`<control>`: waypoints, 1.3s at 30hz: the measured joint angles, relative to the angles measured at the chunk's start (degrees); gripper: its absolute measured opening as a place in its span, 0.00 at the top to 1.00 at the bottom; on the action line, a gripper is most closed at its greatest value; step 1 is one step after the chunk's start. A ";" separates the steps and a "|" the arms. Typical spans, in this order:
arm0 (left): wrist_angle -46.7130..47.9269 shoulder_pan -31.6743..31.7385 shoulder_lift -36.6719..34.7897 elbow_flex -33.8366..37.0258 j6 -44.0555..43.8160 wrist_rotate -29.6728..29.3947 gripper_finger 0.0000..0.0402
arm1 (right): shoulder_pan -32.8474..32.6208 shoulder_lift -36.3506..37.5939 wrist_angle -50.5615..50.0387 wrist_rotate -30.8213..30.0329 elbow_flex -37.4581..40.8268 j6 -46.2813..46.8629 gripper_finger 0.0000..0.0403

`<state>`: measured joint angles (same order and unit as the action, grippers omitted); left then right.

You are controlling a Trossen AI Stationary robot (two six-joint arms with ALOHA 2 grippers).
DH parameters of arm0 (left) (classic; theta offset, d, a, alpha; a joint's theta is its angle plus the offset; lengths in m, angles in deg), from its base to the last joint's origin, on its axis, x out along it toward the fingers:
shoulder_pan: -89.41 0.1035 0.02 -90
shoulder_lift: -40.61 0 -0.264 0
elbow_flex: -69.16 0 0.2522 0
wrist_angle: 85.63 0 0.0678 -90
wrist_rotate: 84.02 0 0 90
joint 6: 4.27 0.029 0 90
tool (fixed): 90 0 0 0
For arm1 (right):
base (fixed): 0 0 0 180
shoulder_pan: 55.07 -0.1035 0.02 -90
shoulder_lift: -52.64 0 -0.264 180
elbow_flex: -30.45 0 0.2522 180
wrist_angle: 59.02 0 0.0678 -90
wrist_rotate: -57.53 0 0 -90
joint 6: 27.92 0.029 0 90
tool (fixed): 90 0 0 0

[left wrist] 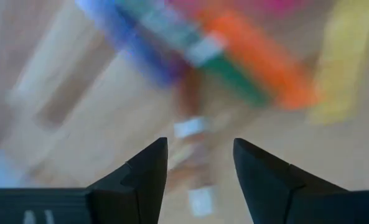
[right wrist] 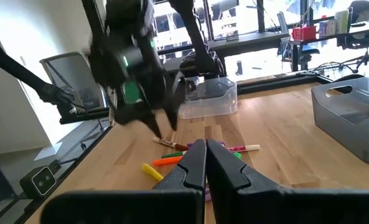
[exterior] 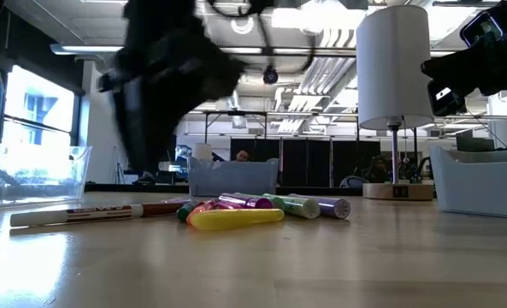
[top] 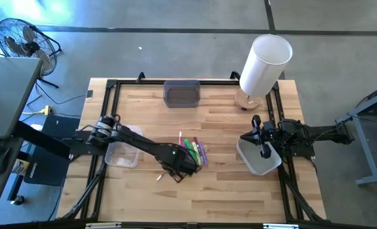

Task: Pick & Place Markers
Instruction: Put the white and brown marker into the transparent bin

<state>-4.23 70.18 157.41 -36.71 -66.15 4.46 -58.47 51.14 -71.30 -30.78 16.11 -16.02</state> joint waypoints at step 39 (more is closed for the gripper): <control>-5.03 -1.96 -6.43 10.08 -7.28 4.18 0.55 | -0.01 -0.42 0.02 0.04 -0.01 0.00 1.00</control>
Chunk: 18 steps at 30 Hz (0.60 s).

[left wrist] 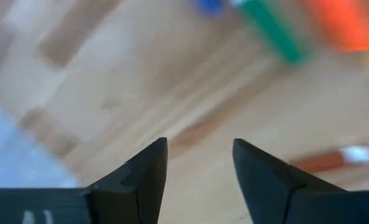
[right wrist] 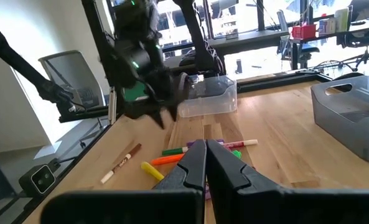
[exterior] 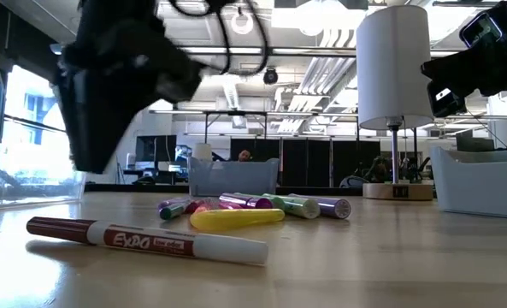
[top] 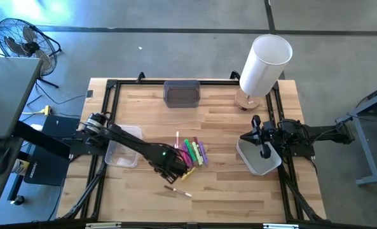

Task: Pick & Place Markers
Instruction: Put the white and brown marker into the transparent bin

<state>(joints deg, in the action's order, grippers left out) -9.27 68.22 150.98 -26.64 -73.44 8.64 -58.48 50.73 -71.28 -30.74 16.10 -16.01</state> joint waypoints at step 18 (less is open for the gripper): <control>-14.13 -10.86 0.50 -7.40 49.07 -8.15 0.55 | -0.01 -0.35 0.02 -0.06 0.01 0.01 1.00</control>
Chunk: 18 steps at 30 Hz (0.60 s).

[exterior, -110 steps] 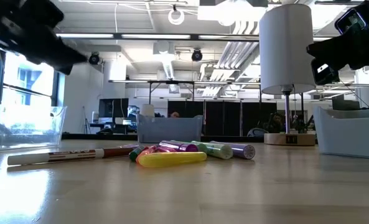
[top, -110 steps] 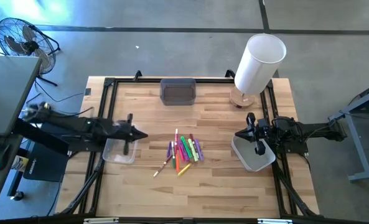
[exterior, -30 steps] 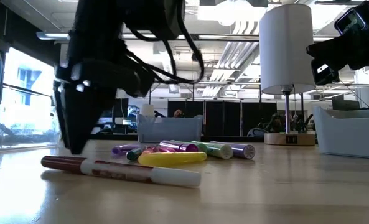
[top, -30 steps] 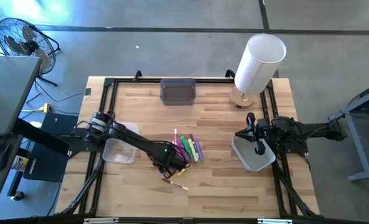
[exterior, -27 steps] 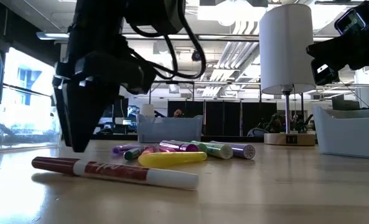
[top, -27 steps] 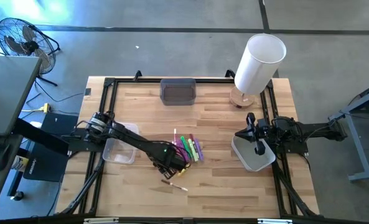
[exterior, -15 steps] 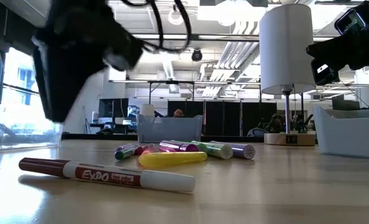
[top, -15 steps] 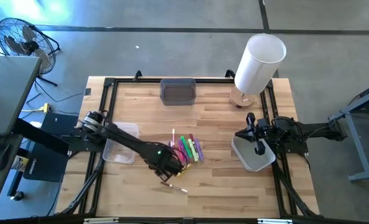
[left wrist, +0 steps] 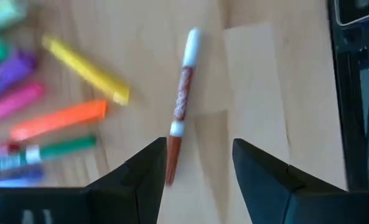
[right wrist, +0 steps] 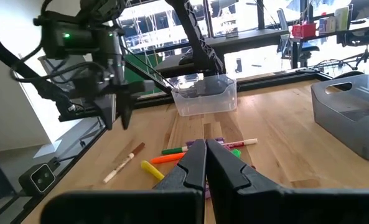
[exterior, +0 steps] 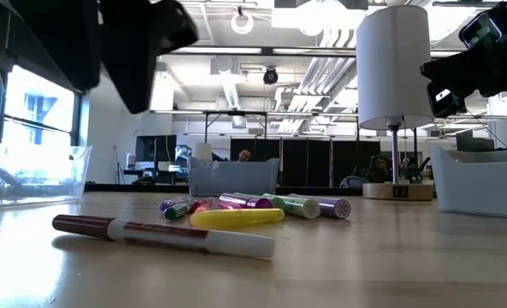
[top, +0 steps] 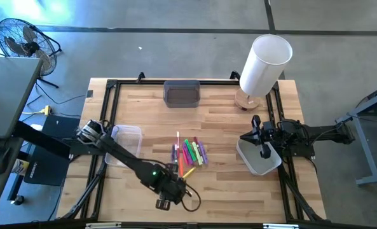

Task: Pick & Place Markers
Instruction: Put the white and brown marker into the transparent bin

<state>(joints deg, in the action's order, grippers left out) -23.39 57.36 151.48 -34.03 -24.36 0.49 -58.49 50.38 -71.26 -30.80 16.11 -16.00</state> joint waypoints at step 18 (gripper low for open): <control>1.25 4.38 7.18 0.11 9.81 1.94 0.55 | 0.01 0.02 0.00 0.04 -0.01 -0.01 1.00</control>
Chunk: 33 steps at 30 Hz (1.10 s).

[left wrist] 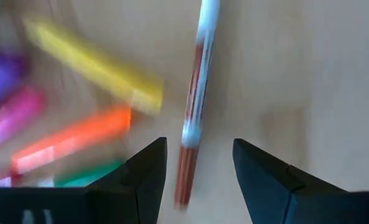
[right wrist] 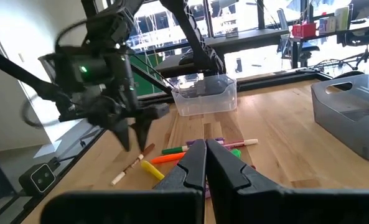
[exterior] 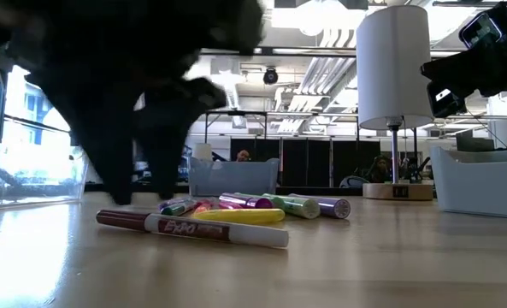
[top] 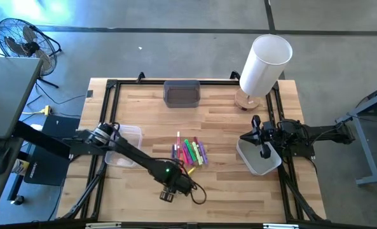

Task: Pick & Place Markers
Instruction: Put the white and brown marker into the transparent bin

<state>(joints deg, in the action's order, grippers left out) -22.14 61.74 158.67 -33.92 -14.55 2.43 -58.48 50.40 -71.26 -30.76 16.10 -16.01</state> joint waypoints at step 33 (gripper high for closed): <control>-3.86 0.73 3.02 -0.13 -11.71 7.02 0.94 | 0.01 0.02 0.00 0.00 0.01 0.01 1.00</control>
<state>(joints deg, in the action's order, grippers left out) -26.01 62.47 161.69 -34.05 -26.26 9.44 -58.47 50.42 -71.26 -30.76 16.11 -16.00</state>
